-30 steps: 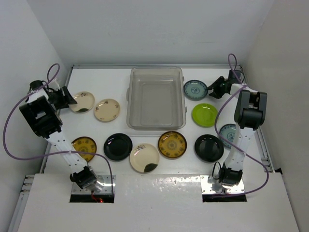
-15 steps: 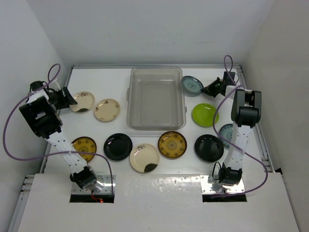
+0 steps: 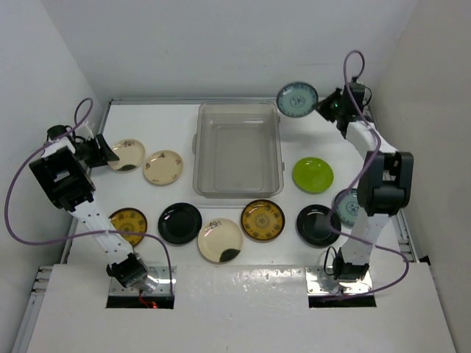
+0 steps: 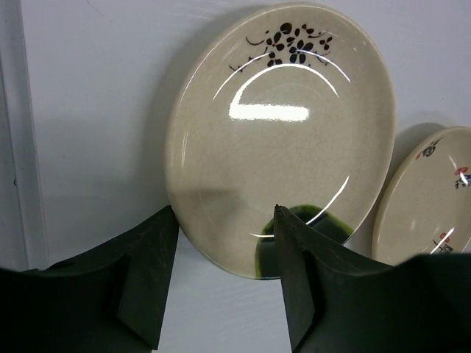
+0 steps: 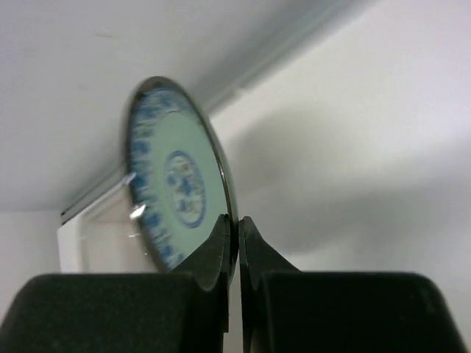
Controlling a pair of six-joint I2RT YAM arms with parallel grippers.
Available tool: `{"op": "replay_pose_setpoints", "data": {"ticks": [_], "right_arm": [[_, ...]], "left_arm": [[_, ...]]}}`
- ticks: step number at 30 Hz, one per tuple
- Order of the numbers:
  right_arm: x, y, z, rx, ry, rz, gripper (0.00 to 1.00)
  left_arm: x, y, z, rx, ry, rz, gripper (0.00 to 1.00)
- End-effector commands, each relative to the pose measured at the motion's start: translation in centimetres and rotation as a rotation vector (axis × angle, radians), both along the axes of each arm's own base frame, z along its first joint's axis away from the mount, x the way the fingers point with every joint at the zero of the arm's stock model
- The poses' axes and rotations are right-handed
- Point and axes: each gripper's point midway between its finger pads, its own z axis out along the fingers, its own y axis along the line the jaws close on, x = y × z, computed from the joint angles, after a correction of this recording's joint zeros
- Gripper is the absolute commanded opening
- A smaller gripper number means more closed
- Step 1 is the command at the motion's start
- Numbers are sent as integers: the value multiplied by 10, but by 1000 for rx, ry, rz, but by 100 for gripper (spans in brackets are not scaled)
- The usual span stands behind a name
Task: Place the plates into the plastic bin on the countertop
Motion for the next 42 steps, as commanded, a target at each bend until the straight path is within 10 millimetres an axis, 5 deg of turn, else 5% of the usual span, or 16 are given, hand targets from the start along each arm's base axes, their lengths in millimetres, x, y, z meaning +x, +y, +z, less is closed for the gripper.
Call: {"op": "replay_pose_setpoints", "data": {"ticks": [1,3,4,6,7,9,10,12,17,20,24,29,30,36,40,42], "right_arm": [[3,54,117,-155,-306,106,0],[-1,79,126,-168,-330,177,0],[-8,112,118,-187,-307,263,0],[-9,143,113,-205,-304,389,0],[-21,169,85,-198,-216,464,0],[-27,188,75,-182,-189,529,0],[-33,203,48,-171,-121,575,0],[-41,216,27,-155,-57,621,0],[-52,229,-17,-168,75,683,0],[-57,236,-34,-192,116,728,0],[-60,241,-46,-174,154,748,20],[-62,239,-35,-192,139,758,71],[-64,238,-28,-197,134,761,100],[-61,221,32,-250,28,724,100],[-63,182,77,-247,-70,621,100],[-72,169,81,-237,-74,591,100]], "left_arm": [[-25,-17,-22,-52,119,7,59],[-25,-17,-22,-52,119,7,57],[-26,-17,-27,-58,128,7,52],[-27,-18,-31,-65,137,7,46],[-28,-19,-36,-71,146,7,38],[-25,-20,-36,-87,141,9,27],[-24,-22,-34,-99,132,3,15],[-21,-23,-31,-110,120,5,0],[1,-15,9,-96,24,13,0],[23,-11,49,-79,-60,23,0],[45,-13,102,-42,-181,-13,0],[49,-27,119,-50,-211,-37,0],[50,-31,119,-58,-207,-40,0],[69,-68,196,27,-366,-144,0],[84,-84,264,71,-505,-165,0],[87,-105,290,73,-555,-194,0]]}}
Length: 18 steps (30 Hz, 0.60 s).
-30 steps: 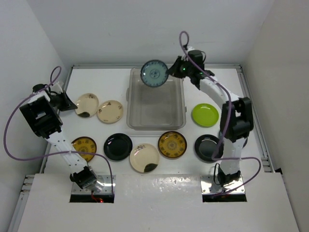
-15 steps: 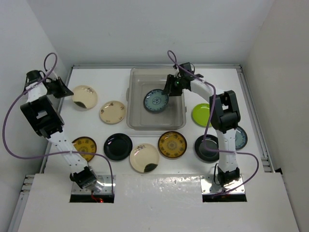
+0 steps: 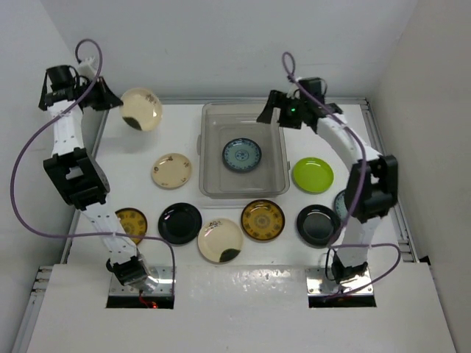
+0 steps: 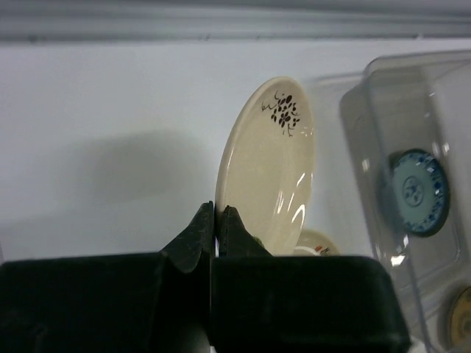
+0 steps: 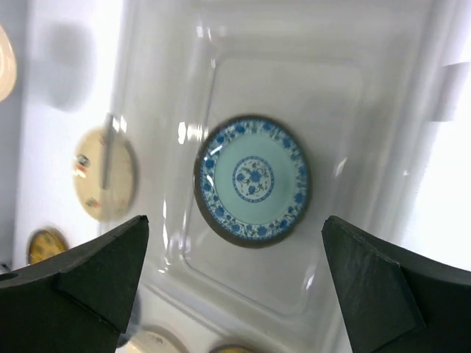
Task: Place the plates into the plastic bin on the countertop
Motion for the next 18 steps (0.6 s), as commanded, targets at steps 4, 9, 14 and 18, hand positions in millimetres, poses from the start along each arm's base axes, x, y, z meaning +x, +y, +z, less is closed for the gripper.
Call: {"op": "replay_pose_setpoints", "data": {"ticks": [4,9,14,18], "right_arm": [[-10,-99,54,56,-123,-242,100],[-57,-200,-21,89,109,-585,100],[-97,-242,-68,46,247,-671,100],[-103,-250,-83,5,253,-630,86]], "left_arm": [[-1,-99,122,11,-256,-188,0],[-6,-223,67,-73,-129,-428,0],[-10,-315,-3,-123,13,-582,0],[-9,-345,-34,-102,54,-614,0]]}}
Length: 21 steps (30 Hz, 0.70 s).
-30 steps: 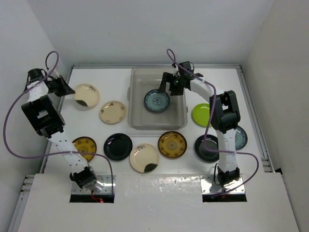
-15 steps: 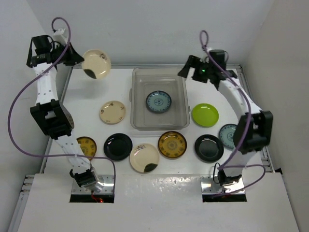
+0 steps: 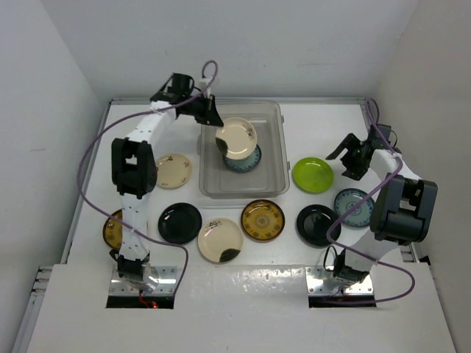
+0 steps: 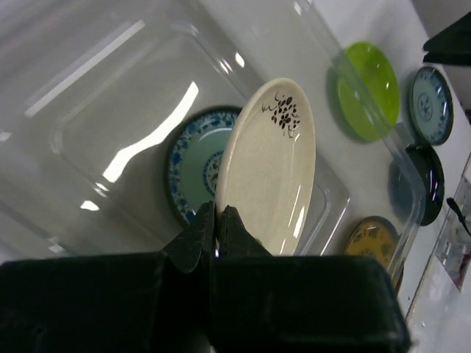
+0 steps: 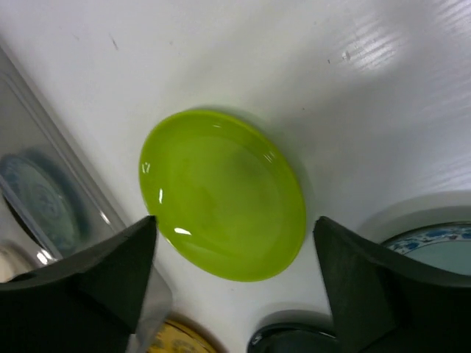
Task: Place the plates into the plastic bin on the countertop
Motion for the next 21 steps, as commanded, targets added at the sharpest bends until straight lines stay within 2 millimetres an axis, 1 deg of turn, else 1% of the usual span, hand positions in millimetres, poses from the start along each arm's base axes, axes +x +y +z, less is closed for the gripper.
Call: {"op": "replay_pose_setpoints", "data": {"ticks": [1,2,3,4,5,6,7,8,9,10,11,12,15,16,18,19,20,21], "right_arm": [[10,-4,4,-38,-46,61,79],[8,-4,-3,-30,-29,63,74],[10,-5,-8,-30,-24,70,74],[8,-5,-14,-28,-10,79,74],[9,-1,-18,-7,-8,100,74],[9,0,-24,3,2,107,70],[9,3,-27,18,5,115,68],[8,3,-31,19,18,111,66],[6,3,-40,26,38,111,66],[5,3,-44,37,50,99,65],[3,3,-49,44,56,92,65],[2,5,-55,55,61,93,65],[0,12,-65,96,61,107,60],[0,13,-69,100,59,108,53],[-4,15,-74,114,64,106,46],[-4,15,-76,113,59,103,42],[-3,15,-74,119,52,102,32],[-6,14,-78,121,58,93,28]], "left_arm": [[0,-17,-14,4,20,-10,0],[5,-16,-27,20,23,-5,0],[5,-20,-33,31,30,-6,0],[6,-19,-43,41,41,2,0],[7,-17,-44,49,39,11,0],[7,-17,-55,53,55,10,0],[6,-16,-66,66,76,19,0],[7,-14,-67,74,75,26,0],[4,-13,-73,81,84,21,0],[2,-12,-84,93,107,27,0],[4,-10,-86,106,98,31,5],[1,-9,-91,114,102,24,21],[-1,-8,-96,120,107,19,36],[-2,-11,-97,132,97,11,44],[-1,-10,-98,143,87,10,49],[-2,-13,-99,154,78,3,54],[-2,-13,-99,154,78,2,56],[-2,-13,-99,154,78,2,58]]}}
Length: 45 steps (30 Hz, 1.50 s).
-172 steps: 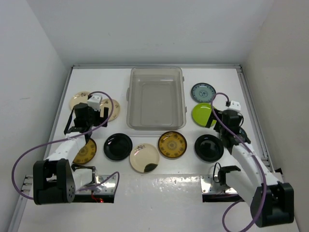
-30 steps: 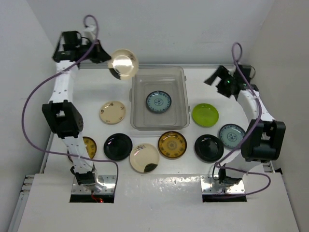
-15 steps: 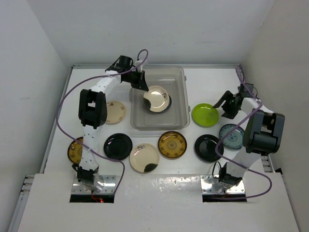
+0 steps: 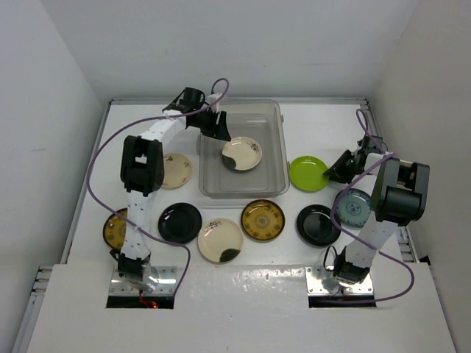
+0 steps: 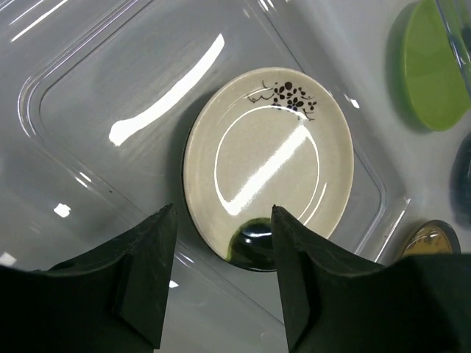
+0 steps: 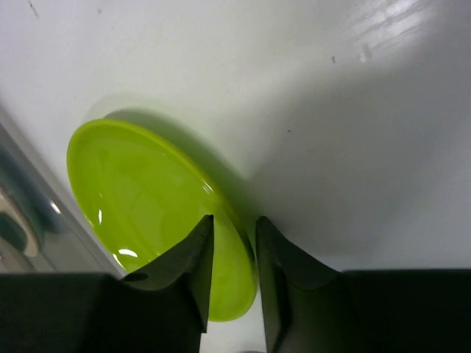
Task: Place the plates into the plastic bin on the countertop
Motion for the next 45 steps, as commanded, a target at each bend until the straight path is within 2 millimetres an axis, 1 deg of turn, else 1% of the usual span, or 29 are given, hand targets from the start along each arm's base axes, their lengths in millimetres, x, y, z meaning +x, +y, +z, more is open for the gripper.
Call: {"op": "replay_pose_setpoints", "data": {"ticks": [1,5,7,9,10,11,12,13,14,15,16,17,18,19,20,21,22,23,24,26,27,29,30,31,33,34,36,39,45], "right_arm": [[-1,-1,-8,21,-17,-16,25],[4,-9,3,35,-40,-50,0],[9,-15,12,13,-62,-60,0],[19,-20,39,-26,-131,-75,0],[23,-26,45,-85,-143,-95,0],[29,-31,75,-134,-215,-108,0],[31,-39,83,-200,-227,-140,0],[38,-28,108,-243,-290,-120,0],[39,-45,129,-355,-321,-191,0],[40,-46,140,-391,-344,-202,0],[46,-30,168,-430,-421,-177,0],[47,-43,183,-513,-444,-237,0],[50,-41,217,-544,-545,-250,0],[54,-24,228,-559,-590,-213,0],[56,-21,241,-588,-630,-204,0],[59,-16,260,-590,-697,-200,0],[67,7,273,-577,-765,-150,0],[69,9,277,-600,-778,-123,0],[78,48,287,-564,-819,-39,0],[89,76,282,-507,-813,48,0],[90,121,286,-408,-850,184,0],[104,151,248,-346,-751,285,0],[106,182,254,-280,-759,357,0],[122,195,227,-255,-694,387,0],[116,222,205,-144,-605,443,0],[124,238,181,-89,-557,478,0],[124,251,170,-14,-501,472,0],[125,264,132,5,-417,486,0],[117,264,106,-33,-357,504,4]], "left_arm": [[3,6,2,34,-28,6,58],[11,4,34,21,-105,2,65],[16,3,57,9,-156,3,67],[17,-1,95,-21,-248,-36,72],[19,7,109,-33,-272,-28,73],[20,12,119,-38,-296,-31,75],[23,20,133,-41,-326,-17,76],[25,37,151,-47,-358,10,76],[27,49,160,-45,-374,31,78],[31,65,167,-30,-391,68,78],[34,82,160,-2,-377,115,78],[38,114,166,18,-382,188,78],[39,132,163,34,-369,236,78],[40,153,144,77,-324,295,78],[40,182,140,96,-312,353,78],[34,195,133,108,-288,370,78],[29,208,118,139,-258,379,78],[20,228,92,171,-193,411,79],[15,236,79,191,-167,422,79],[-6,248,40,232,-74,426,80],[-12,251,30,233,-47,432,80],[-25,260,9,268,0,436,80],[-28,266,3,277,16,449,80],[-31,265,-5,278,36,446,80],[-35,270,-14,278,60,454,80],[-38,269,-23,278,83,450,80],[-42,268,-32,282,100,441,79],[-53,264,-46,274,150,429,77],[-87,260,-68,301,239,379,73]]}}
